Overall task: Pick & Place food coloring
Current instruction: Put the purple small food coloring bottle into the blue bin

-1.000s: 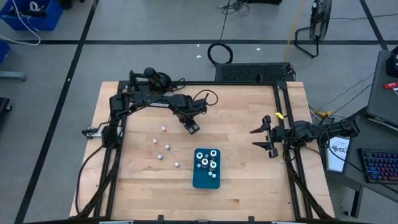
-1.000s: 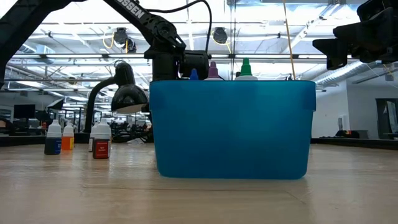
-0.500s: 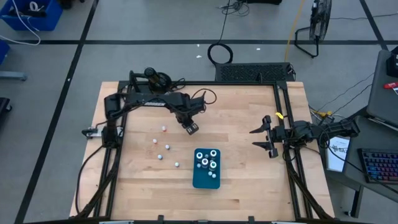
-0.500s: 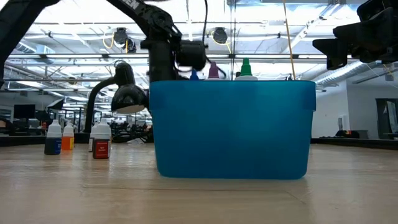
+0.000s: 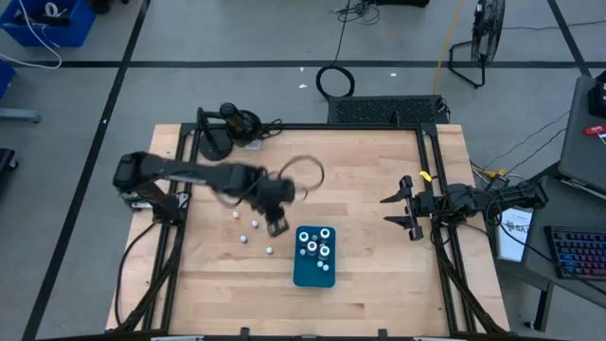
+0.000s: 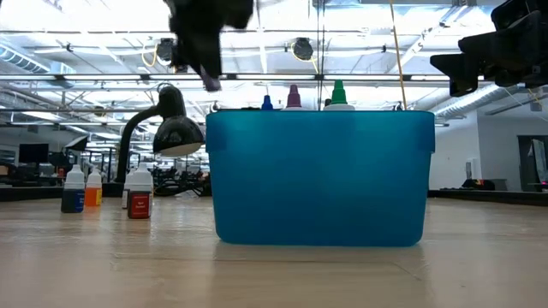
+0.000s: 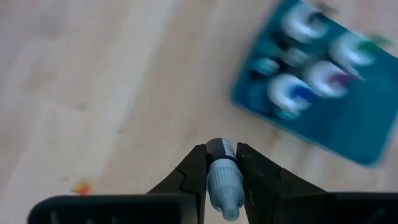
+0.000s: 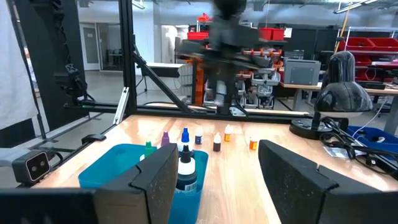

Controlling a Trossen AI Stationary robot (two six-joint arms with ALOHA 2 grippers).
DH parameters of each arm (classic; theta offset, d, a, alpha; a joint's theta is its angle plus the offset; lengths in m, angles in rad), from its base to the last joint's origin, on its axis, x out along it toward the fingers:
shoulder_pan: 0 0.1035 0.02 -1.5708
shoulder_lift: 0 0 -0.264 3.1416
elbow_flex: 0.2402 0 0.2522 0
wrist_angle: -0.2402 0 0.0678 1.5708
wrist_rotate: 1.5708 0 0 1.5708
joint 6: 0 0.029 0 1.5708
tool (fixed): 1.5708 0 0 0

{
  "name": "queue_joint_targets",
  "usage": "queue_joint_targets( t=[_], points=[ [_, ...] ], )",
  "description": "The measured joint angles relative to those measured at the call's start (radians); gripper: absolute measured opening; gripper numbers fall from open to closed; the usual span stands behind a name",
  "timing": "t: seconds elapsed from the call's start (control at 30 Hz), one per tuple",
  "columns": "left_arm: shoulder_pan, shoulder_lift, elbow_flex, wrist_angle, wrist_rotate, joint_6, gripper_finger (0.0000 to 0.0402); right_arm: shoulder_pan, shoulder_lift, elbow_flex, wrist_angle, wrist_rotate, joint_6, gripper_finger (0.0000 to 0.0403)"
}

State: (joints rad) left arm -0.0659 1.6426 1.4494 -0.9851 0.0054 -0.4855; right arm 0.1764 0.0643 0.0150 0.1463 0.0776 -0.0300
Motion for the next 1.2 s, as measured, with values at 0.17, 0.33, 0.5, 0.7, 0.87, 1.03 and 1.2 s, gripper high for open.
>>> queue_joint_targets(
  t=[0.17,0.33,0.5,0.7,0.87,1.03,1.2],
  points=[
    [-0.173,0.021,0.0,0.073,-0.055,-0.099,0.007,0.0,0.0,0.0,0.0,0.0,0.0,0.0212],
    [-0.244,0.092,0.002,0.168,-0.06,-0.197,0.007,0.0,0.002,0.0,0.0,0.0,0.0,0.0212],
    [-0.275,0.189,0.096,0.172,-0.033,-0.154,0.007,0.0,0.003,0.0,0.001,0.0,0.0,0.0212],
    [-0.294,0.355,0.31,0.096,0.011,0.009,0.007,0.0,0.002,0.0,0.003,0.0,0.0,0.0212],
    [-0.309,0.483,0.487,-0.052,-0.055,0.178,0.007,0.0,0.003,0.0,0.0,0.0,0.0,0.0212],
    [-0.312,0.548,0.542,-0.057,-0.055,0.288,0.007,0.0,0.003,0.0,0.0,0.0,0.0,0.0212],
    [-0.303,0.589,0.542,-0.068,-0.054,0.298,0.007,0.0,0.003,0.0,0.0,0.0,0.0,0.0212]
  ],
)
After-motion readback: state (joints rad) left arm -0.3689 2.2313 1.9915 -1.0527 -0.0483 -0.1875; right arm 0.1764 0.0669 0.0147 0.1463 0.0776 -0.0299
